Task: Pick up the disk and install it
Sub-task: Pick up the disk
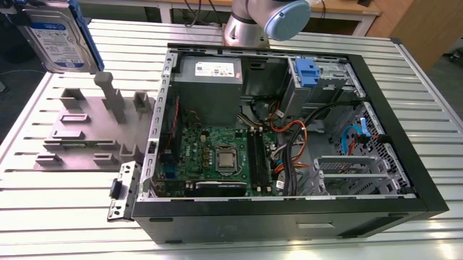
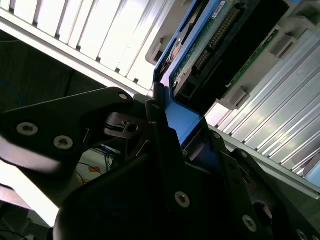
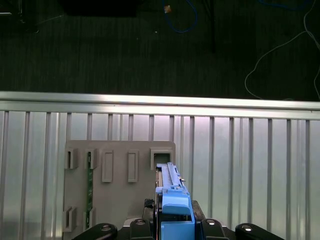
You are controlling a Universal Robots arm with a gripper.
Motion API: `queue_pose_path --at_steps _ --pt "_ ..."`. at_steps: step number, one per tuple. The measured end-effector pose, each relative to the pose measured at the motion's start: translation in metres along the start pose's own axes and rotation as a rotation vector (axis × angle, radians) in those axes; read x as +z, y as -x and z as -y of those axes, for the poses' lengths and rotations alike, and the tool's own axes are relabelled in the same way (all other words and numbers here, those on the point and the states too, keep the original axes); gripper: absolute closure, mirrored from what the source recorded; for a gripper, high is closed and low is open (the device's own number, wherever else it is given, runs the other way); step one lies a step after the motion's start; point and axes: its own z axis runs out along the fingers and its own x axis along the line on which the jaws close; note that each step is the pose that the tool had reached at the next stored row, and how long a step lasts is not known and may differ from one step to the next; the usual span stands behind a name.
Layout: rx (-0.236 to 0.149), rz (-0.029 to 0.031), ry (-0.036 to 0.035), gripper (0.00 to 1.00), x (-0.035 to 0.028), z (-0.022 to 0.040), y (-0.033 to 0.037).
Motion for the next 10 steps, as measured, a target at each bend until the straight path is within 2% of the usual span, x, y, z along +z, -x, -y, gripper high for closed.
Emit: queue_pose_path --at_steps 10 --pt "0.000 0.0000 0.0000 0.63 -0.0040 -0.0001 0.0002"
